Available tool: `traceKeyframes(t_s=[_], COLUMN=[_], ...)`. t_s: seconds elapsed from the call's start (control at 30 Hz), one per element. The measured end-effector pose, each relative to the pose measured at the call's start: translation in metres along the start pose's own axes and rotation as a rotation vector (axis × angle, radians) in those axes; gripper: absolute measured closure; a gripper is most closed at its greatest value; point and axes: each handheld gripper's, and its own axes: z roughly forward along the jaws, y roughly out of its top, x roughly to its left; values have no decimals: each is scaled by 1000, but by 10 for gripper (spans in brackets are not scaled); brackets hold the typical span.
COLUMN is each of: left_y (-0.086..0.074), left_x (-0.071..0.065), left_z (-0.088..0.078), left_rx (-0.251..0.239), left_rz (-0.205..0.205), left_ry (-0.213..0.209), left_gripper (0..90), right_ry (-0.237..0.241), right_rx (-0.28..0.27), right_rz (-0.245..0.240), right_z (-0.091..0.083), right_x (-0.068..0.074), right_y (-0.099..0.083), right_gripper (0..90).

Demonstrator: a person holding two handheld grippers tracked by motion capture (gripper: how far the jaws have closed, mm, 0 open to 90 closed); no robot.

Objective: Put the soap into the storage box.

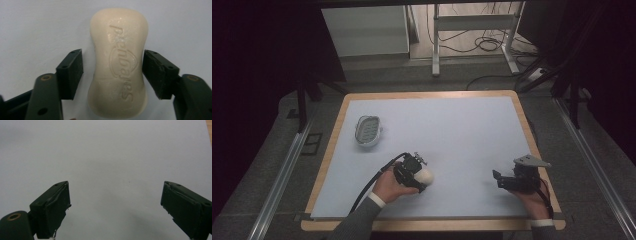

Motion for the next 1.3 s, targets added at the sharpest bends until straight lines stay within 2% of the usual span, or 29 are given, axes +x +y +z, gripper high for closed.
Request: traceKeyframes(t_s=[0.03,0.07,0.1,0.13,0.17,0.53,0.9,1.17,1.3], left_y=[0,0,-1,-1,-1,-1,0,-3,-5], left_x=[0,0,-1,-1,-2,-1,3,10,16], left_z=[0,0,0,0,0,-1,-9,-16,-22], left_rx=[1,1,0,-2,-3,0,-33,-51,-81], left_rz=[3,5,10,15,19,33,33,18,-6], left_ry=[6,2,-7,-14,-11,-26,-51,-55,-45], left_gripper=[394,394,449,449,485,493,494,494,494], right_ry=[-1,-1,-4,-4,-4,-8,-9,-10,-11], right_rx=[-1,-1,0,0,1,3,4,1,3], right_rz=[4,4,4,4,5,6,6,10,10], right_z=[0,0,0,0,0,0,0,0,0], right_x=[0,0,-1,-1,-1,-2,-3,-4,-4], right_y=[0,0,0,0,0,-1,-1,-1,-1], right_gripper=[85,85,85,85,85,85,85,85,85])
